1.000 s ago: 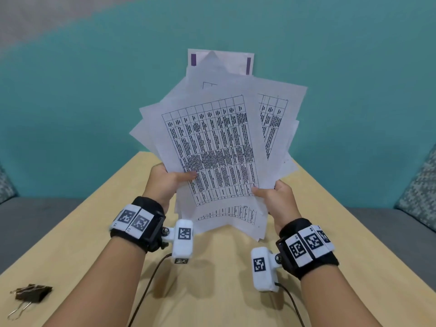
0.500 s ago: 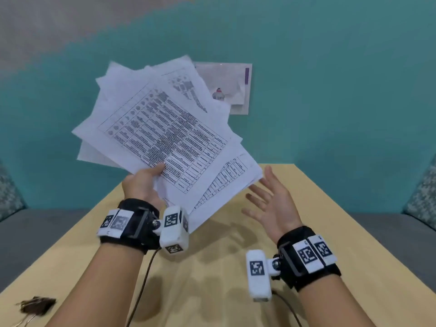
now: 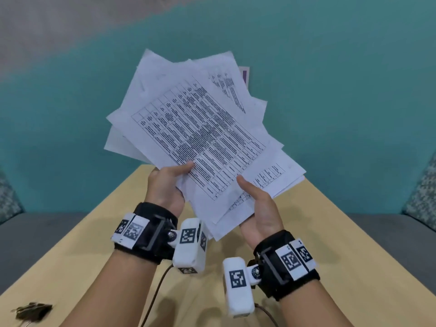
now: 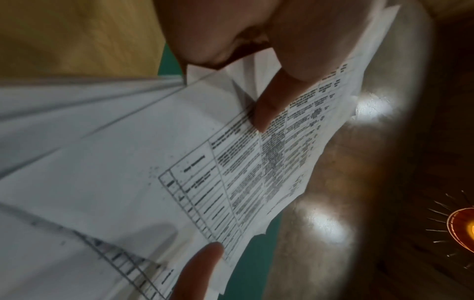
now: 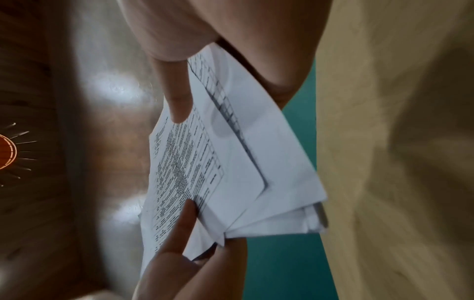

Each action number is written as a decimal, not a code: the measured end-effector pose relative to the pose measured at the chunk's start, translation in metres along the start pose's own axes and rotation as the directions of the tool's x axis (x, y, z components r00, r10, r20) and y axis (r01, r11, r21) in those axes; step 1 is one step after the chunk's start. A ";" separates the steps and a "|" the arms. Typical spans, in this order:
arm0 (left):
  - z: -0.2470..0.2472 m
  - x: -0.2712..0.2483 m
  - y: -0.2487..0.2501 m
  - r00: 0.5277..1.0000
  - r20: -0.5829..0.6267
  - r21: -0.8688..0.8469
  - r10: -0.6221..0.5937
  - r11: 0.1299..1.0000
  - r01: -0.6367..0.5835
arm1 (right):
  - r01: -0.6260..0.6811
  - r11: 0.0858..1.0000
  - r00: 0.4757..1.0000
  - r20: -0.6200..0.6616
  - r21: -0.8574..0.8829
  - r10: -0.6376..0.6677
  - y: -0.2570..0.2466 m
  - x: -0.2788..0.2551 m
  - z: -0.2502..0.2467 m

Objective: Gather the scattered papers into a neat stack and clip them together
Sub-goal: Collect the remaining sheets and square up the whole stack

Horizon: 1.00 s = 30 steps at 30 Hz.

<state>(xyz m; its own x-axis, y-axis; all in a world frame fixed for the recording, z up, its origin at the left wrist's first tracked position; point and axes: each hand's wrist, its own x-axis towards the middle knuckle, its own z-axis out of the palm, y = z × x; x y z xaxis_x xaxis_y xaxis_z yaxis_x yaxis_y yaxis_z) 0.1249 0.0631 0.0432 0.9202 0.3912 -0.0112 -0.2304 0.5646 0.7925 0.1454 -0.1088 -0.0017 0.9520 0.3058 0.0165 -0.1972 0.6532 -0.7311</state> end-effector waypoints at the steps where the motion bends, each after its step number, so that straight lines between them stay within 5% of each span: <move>1: 0.001 -0.002 0.000 0.999 0.037 0.019 -0.007 1.000 0.006 | 0.012 1.000 1.000 -0.023 0.010 -0.011 -0.001 0.002 -0.002; 9: 0.014 -0.021 0.005 0.987 0.157 0.112 0.033 0.992 -0.051 | 0.083 0.996 0.989 -0.122 0.027 -0.080 -0.016 0.009 -0.016; 14: 0.003 -0.028 0.039 0.905 0.388 -0.223 0.176 0.970 -0.093 | 0.068 0.997 0.996 -0.062 0.024 -0.067 -0.047 0.004 -0.034; 17: -0.012 -0.033 0.068 0.865 0.457 -0.452 0.208 0.892 0.025 | 0.067 0.997 0.998 -0.019 -0.028 -0.067 -0.065 -0.003 -0.048; 21: -0.034 -0.033 0.088 0.934 0.337 -0.043 0.115 0.993 -0.107 | 0.074 0.985 0.996 -0.033 -0.158 -0.080 -0.076 -0.020 -0.068; 24: -0.044 -0.032 0.083 0.931 0.363 0.221 -0.037 0.974 -0.047 | 0.100 0.966 0.991 -0.059 -0.239 -0.118 -0.076 -0.030 -0.077; 30: -0.059 -0.031 0.070 0.914 0.389 0.221 -0.110 0.975 0.023 | 0.233 0.856 0.954 -0.062 -0.461 -0.293 -0.084 -0.024 -0.071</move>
<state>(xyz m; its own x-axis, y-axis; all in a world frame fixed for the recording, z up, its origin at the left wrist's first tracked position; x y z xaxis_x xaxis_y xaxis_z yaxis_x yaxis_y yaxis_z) 0.0617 0.1332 0.0630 0.9901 0.0126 0.1399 -0.1332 0.3988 0.9073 0.1563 -0.2204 0.0111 0.9806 0.0572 0.1878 0.1612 0.3108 -0.9367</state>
